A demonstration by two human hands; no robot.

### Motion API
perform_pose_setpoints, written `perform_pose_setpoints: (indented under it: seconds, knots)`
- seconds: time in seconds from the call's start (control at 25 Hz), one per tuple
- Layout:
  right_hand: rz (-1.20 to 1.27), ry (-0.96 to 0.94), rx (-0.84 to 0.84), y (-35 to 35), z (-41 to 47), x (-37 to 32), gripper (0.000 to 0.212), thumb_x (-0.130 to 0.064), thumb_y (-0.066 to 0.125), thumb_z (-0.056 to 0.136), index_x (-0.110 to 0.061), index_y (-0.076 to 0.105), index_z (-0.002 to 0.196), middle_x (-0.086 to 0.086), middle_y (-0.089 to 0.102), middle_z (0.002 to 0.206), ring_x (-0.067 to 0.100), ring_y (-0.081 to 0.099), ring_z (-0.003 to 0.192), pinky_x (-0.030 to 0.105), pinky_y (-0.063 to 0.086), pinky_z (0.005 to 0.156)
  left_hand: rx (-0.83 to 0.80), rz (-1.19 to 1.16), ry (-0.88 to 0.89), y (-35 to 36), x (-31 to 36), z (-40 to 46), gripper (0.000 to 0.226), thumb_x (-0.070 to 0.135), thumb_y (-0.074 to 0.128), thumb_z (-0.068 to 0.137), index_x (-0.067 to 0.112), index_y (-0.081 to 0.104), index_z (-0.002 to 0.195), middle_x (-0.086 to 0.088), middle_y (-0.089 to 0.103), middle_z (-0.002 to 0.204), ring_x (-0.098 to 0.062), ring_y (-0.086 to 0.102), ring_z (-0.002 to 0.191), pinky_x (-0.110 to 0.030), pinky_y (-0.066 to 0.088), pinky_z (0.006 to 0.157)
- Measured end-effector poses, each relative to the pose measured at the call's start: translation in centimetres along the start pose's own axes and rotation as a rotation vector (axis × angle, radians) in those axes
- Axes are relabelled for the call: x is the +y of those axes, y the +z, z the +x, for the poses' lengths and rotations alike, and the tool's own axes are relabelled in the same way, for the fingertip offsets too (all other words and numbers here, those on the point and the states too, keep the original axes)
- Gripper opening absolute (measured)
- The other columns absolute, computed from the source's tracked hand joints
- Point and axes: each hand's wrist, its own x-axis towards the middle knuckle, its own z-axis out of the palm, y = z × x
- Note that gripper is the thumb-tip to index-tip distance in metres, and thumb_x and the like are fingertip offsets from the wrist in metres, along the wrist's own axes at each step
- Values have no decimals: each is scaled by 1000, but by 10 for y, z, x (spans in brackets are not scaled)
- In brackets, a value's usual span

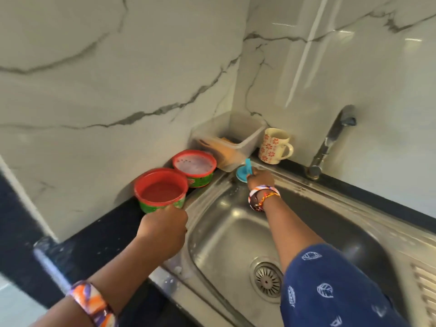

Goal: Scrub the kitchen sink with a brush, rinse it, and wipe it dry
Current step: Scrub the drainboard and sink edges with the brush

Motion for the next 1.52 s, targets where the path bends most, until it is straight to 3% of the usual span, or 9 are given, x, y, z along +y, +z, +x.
perform_pose_setpoints:
  seconds: [0.12, 0.24, 0.56, 0.68, 0.84, 1.0, 1.2, 1.36, 1.52]
  knots:
    - [74, -15, -51, 16, -26, 5, 39, -17, 49, 91, -16, 59, 128, 14, 65, 104, 29, 62, 95, 31, 46, 82, -13, -72, -118, 3, -17, -19, 29, 30, 50, 95, 20, 56, 121, -1, 60, 117, -20, 60, 106, -27, 43, 75]
    - [123, -135, -177, 29, -77, 19, 43, -18, 52, 90, -23, 55, 132, -4, 48, 75, 4, 37, 54, 14, 31, 55, -16, -125, -257, 2, -33, -40, 26, 28, 49, 93, 17, 59, 115, -5, 59, 117, -24, 59, 108, -31, 44, 78]
    - [65, -299, -495, 0, -178, 15, 42, -14, 48, 96, -18, 47, 137, -20, 41, 62, 0, 34, 50, 5, 27, 37, 28, -192, -426, 12, -44, -82, 26, 26, 50, 91, 15, 60, 113, -10, 59, 117, -32, 56, 112, -33, 47, 83]
    - [-182, -476, -548, -33, -196, 7, 41, -17, 49, 95, -19, 49, 136, -12, 68, 95, 1, 52, 61, 3, 37, 51, 65, -206, -423, 21, -47, -104, 29, 29, 49, 94, 12, 59, 116, -10, 58, 118, -32, 52, 116, -37, 48, 89]
    - [-475, -835, -233, -27, -227, -18, 45, -26, 44, 95, -41, 41, 137, 2, 67, 111, 23, 62, 97, 30, 46, 76, 91, -271, -436, 33, -56, -129, 29, 33, 49, 94, 13, 60, 112, -6, 61, 108, -27, 59, 106, -38, 53, 86]
    - [-630, -1093, -216, 39, -255, -41, 50, -16, 36, 97, -29, 32, 145, 13, 57, 118, 36, 56, 106, 42, 44, 84, 97, -283, -417, 35, -58, -147, 38, 38, 49, 94, 18, 54, 125, -5, 61, 115, -22, 60, 106, -33, 53, 86]
    - [-634, -999, -233, 93, -266, -62, 43, -6, 39, 95, -12, 44, 138, 17, 56, 122, 35, 53, 113, 42, 45, 89, 93, -185, -397, 36, -60, -166, 39, 35, 47, 95, 26, 48, 133, -3, 57, 126, -22, 57, 116, -31, 50, 88]
    - [-345, -883, -507, 102, -268, -67, 33, -12, 52, 90, -10, 60, 123, 18, 61, 123, 34, 55, 117, 37, 46, 97, 31, -48, -386, 19, -59, -170, 34, 33, 45, 95, 28, 54, 127, -2, 60, 119, -22, 60, 110, -31, 50, 83]
    - [-138, -770, -495, 80, -241, -54, 36, -20, 53, 84, -15, 67, 116, 12, 68, 115, 21, 63, 104, 24, 48, 89, 65, 38, -275, -18, -44, -152, 30, 31, 45, 93, 25, 57, 119, -1, 60, 116, -23, 61, 108, -29, 47, 77]
